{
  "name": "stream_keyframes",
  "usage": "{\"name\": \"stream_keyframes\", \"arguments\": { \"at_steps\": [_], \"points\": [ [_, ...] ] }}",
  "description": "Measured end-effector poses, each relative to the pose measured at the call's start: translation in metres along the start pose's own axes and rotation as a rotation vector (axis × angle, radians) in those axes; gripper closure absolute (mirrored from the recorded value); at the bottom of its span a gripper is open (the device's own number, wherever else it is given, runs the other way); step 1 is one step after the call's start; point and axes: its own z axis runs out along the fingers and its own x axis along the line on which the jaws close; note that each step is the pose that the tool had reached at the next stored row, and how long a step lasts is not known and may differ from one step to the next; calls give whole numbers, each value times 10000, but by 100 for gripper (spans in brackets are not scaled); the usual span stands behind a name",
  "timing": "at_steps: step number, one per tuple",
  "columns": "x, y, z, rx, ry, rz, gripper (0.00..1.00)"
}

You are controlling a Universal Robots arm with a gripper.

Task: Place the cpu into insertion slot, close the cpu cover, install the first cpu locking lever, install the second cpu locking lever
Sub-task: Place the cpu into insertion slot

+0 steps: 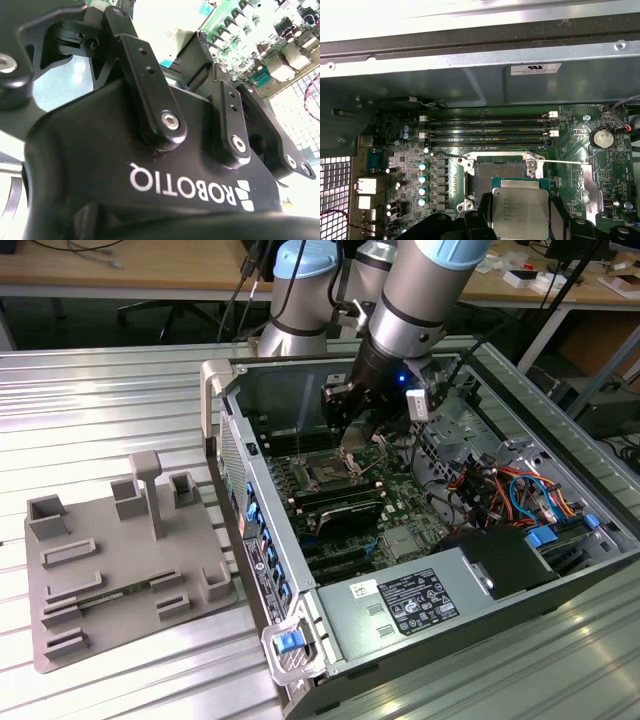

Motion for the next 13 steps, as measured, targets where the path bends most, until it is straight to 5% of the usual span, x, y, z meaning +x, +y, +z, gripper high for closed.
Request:
{"name": "stream_keyframes", "arguments": {
  "at_steps": [5,13],
  "points": [
    [-3,-33,139,0,0,1,45],
    [-3,-34,151,1,1,0,45]
  ]
}}
